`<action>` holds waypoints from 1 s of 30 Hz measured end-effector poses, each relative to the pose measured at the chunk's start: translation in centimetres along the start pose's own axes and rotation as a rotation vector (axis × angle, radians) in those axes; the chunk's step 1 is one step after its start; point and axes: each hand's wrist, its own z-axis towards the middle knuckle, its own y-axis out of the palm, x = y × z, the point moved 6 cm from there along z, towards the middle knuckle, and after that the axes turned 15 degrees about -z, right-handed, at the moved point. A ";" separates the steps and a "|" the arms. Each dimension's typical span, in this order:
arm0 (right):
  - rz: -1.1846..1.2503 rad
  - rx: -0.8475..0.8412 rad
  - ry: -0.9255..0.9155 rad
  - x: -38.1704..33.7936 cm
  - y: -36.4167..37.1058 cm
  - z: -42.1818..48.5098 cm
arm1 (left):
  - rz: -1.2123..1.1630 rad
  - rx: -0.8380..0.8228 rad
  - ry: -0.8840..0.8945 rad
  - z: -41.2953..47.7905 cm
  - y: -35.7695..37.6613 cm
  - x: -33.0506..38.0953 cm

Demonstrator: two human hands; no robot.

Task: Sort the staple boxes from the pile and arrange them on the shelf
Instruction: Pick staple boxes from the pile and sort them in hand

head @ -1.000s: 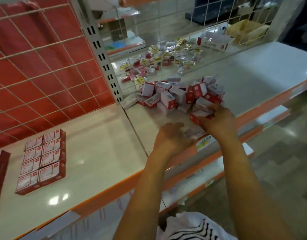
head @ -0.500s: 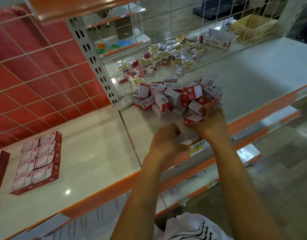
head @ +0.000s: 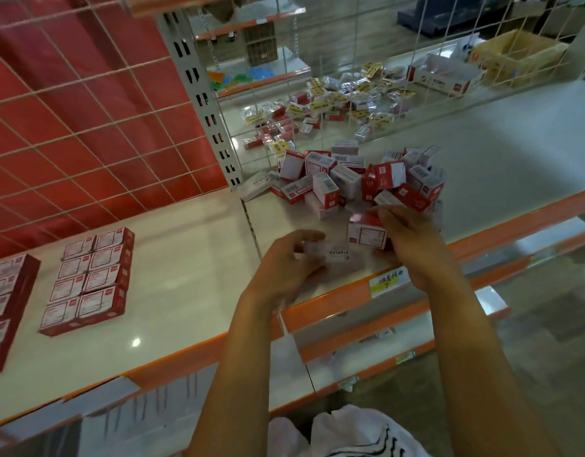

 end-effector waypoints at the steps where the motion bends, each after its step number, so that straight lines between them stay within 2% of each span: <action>1: 0.025 -0.028 0.007 -0.2 0.7 -0.1 | -0.073 0.018 -0.018 -0.3 -0.7 -0.2; 3: 0.113 -0.079 0.047 -0.5 2.2 -0.4 | -0.224 0.053 -0.050 -1.2 -2.0 -0.6; 9: 0.237 -0.186 0.120 -1.8 5.9 -1.1 | -0.395 0.168 -0.051 -4.0 -6.3 -2.1; 18: 0.059 -0.508 0.140 -4.4 13.5 -2.8 | -0.455 0.294 -0.031 -7.7 -11.4 -3.1; 27: -0.019 -0.461 0.209 -5.5 18.9 -4.4 | -0.439 0.239 -0.064 -9.3 -15.6 -3.6; 30: 0.131 -0.487 0.245 -5.8 20.7 -5.3 | -0.434 0.201 -0.085 -10.0 -17.7 -3.9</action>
